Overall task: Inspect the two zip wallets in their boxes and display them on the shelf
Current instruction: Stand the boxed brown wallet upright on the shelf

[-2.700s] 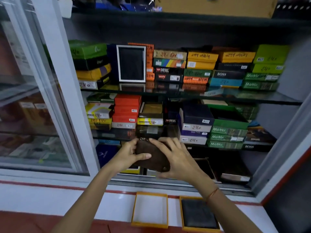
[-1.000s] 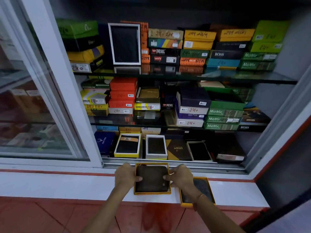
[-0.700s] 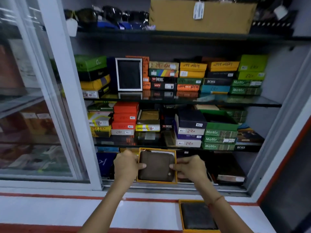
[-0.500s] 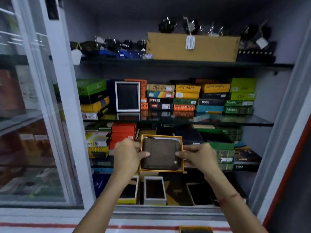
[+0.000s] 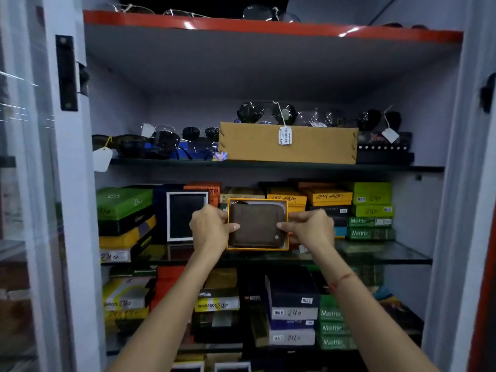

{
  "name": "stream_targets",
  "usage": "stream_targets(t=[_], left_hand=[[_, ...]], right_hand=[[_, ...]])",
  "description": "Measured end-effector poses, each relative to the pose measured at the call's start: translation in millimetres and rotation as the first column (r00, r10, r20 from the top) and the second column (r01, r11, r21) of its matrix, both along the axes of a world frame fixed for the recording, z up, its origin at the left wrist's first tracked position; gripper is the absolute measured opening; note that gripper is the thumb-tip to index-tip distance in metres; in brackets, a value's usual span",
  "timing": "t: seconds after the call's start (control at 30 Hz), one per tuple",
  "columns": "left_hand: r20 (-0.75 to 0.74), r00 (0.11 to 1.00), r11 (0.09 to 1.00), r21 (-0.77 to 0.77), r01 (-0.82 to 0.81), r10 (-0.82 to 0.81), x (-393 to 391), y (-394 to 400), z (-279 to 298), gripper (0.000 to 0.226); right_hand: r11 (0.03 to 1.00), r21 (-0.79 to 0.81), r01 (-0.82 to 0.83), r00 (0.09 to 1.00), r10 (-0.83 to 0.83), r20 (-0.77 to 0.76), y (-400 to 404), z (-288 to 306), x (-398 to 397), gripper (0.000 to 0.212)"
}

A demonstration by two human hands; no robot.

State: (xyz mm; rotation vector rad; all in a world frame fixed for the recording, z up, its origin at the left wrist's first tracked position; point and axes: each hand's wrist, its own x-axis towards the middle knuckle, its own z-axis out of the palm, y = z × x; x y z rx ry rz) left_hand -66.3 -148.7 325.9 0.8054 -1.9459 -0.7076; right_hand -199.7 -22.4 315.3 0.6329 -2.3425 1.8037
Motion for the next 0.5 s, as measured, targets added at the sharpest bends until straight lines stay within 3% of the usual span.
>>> stream_targets(t=[0.17, 0.3, 0.5], left_hand=[[0.032, 0.998, 0.999, -0.007, -0.053, 0.053, -29, -22, -14, 0.028], [0.030, 0.993, 0.993, -0.038, -0.109, 0.111, -44, -39, -21, 0.034], [0.062, 0.991, 0.990, -0.086, -0.113, 0.119, -51, -49, -24, 0.017]], right_hand=[[0.998, 0.041, 0.041, 0.999, -0.040, -0.001, -44, -16, -28, 0.041], [0.998, 0.035, 0.053, 0.999, -0.053, -0.006, -65, -21, -38, 0.035], [1.000, 0.017, 0.019, 1.000, -0.019, -0.010, -73, -24, -45, 0.042]])
